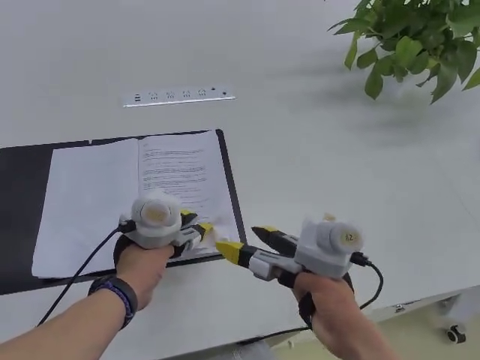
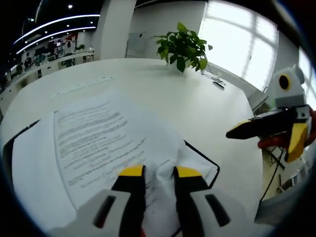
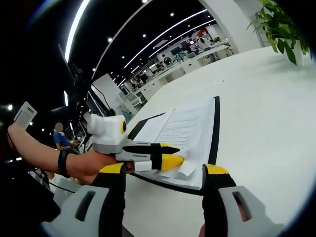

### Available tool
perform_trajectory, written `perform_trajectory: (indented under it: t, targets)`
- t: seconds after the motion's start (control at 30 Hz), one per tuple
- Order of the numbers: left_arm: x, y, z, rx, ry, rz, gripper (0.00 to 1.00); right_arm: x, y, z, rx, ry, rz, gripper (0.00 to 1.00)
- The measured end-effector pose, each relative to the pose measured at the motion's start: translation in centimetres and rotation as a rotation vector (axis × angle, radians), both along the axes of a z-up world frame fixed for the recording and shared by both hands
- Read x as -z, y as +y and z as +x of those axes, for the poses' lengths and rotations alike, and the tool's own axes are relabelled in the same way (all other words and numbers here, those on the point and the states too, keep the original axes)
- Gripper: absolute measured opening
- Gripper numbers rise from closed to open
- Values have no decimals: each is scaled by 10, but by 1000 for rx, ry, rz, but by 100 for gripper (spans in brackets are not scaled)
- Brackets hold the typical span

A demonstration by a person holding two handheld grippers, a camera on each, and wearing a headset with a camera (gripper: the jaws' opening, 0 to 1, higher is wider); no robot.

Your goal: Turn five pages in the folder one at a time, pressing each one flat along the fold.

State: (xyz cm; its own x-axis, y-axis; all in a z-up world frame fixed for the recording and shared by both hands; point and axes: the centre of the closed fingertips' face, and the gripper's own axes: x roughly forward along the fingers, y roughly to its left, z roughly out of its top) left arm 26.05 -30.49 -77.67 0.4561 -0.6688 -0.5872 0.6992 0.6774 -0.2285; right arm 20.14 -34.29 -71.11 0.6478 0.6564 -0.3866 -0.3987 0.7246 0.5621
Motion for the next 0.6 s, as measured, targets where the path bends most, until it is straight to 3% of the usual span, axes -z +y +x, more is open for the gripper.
perform_trajectory:
  t: [0.23, 0.6]
  targets:
    - [-1, -1, -3, 16, -1, 9, 21, 11, 8, 34, 12, 29, 54, 60]
    - [0, -1, -4, 31, -3, 12, 21, 20, 15, 61, 16, 62, 89, 60]
